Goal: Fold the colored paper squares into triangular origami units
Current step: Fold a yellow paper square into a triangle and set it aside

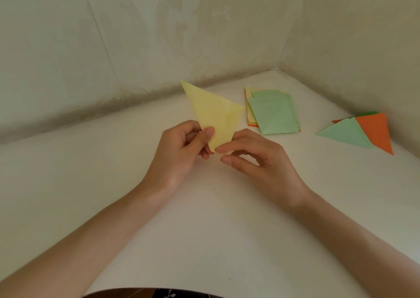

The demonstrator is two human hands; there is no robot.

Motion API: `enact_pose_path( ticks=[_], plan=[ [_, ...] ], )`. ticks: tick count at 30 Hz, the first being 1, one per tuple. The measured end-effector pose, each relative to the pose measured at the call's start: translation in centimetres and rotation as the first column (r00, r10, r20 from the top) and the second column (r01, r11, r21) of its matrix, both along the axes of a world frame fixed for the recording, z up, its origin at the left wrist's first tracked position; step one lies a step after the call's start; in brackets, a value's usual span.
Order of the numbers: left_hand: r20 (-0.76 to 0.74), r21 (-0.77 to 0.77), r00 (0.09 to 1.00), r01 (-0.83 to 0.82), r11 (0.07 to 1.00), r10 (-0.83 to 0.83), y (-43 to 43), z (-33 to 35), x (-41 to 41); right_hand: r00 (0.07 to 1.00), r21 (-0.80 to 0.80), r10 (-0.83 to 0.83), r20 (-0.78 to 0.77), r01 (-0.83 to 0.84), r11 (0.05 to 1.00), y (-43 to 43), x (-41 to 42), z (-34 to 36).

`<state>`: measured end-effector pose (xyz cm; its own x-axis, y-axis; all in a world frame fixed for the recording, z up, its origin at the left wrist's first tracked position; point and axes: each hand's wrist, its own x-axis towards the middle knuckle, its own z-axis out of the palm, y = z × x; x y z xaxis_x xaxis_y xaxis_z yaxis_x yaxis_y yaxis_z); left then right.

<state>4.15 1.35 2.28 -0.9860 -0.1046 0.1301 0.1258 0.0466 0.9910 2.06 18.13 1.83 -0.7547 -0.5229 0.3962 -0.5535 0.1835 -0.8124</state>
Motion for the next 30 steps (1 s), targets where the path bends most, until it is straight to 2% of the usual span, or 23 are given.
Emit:
enact_pose_path(
  ticks=[3, 5, 10, 20, 30],
  plan=[
    [-0.003, 0.007, 1.0, 0.008, 1.0, -0.008, -0.1, 0.0, -0.1, 0.998, -0.009, 0.016, 0.069, -0.016, 1.0, 0.3, -0.2, 0.1],
    [-0.004, 0.022, 1.0, 0.015, 1.0, -0.015, -0.2, 0.1, 0.0, 0.998, -0.04, -0.008, 0.056, 0.011, 0.999, 0.2, -0.3, 0.0],
    [0.044, 0.194, 0.996, 0.072, 0.978, -0.082, 0.4, 0.6, 0.5, 0.993, -0.111, -0.118, 0.008, 0.118, 0.987, 0.2, -0.6, -0.3],
    [0.089, 0.149, 0.989, 0.108, 0.983, -0.122, 0.6, 0.8, 0.9, 0.971, -0.076, -0.177, 0.159, 0.19, 0.979, 0.1, -0.9, -0.1],
    [0.169, 0.227, 0.975, 0.102, 0.968, -0.143, 0.9, 0.7, 1.0, 0.953, -0.039, -0.255, 0.164, 0.265, 0.964, -0.2, -0.5, 0.1]
  ],
)
